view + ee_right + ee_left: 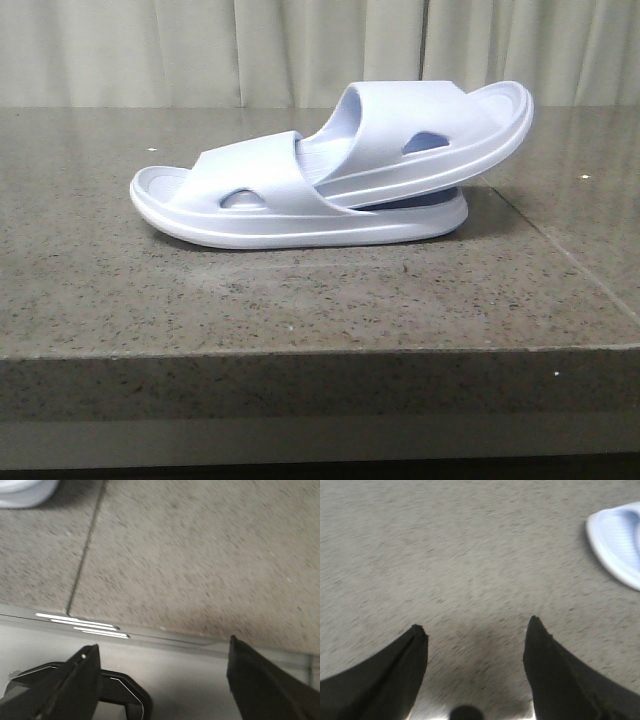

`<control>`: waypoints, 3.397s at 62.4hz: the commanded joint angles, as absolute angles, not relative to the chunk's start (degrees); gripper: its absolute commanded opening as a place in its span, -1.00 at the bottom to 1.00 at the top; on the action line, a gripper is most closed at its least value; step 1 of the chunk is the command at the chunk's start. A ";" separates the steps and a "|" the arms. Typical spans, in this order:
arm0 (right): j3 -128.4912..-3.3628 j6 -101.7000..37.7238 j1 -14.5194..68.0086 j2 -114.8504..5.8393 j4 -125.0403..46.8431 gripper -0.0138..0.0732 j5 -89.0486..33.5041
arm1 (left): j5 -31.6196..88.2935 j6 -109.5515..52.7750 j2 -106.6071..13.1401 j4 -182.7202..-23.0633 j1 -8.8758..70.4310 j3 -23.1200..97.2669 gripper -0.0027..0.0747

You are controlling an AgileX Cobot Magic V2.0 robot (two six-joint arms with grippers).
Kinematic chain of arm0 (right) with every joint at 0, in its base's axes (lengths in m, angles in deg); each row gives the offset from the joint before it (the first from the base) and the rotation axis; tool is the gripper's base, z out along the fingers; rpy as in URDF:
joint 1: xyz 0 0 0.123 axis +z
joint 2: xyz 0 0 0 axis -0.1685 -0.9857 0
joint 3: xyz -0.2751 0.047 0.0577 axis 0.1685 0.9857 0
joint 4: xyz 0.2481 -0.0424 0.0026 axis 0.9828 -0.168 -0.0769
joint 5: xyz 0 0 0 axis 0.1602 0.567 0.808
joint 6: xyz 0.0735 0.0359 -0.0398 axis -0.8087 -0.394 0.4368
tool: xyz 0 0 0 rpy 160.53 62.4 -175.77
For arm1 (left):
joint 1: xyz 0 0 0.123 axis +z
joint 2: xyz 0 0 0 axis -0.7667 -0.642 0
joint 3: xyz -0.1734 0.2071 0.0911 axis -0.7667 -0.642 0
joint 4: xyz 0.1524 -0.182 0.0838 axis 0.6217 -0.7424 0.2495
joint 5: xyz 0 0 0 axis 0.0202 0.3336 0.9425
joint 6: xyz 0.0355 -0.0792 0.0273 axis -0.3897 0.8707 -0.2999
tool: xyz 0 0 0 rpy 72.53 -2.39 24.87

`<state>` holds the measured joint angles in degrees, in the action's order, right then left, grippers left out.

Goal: Insert blue slippers together front up

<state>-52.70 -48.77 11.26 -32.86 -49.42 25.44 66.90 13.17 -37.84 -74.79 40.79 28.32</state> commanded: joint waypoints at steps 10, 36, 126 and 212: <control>-53.96 -50.66 11.46 -28.00 -50.71 0.56 24.61 | 64.06 16.65 -28.58 -70.21 40.46 25.05 0.16; -53.90 -50.66 11.46 -24.55 -50.71 0.37 20.54 | 59.40 16.65 -27.14 -70.44 40.46 22.71 0.08; -53.90 -50.66 11.46 -24.55 -50.66 -0.84 20.11 | 48.84 16.65 -18.08 -73.13 43.54 15.32 -0.98; -53.90 -50.66 11.46 -24.55 -50.66 -0.84 20.16 | 11.67 13.17 12.15 -77.45 50.80 -20.89 -0.98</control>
<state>-52.70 -50.64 11.28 -24.22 -50.60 23.94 16.63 14.34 11.05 -77.50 50.76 -20.50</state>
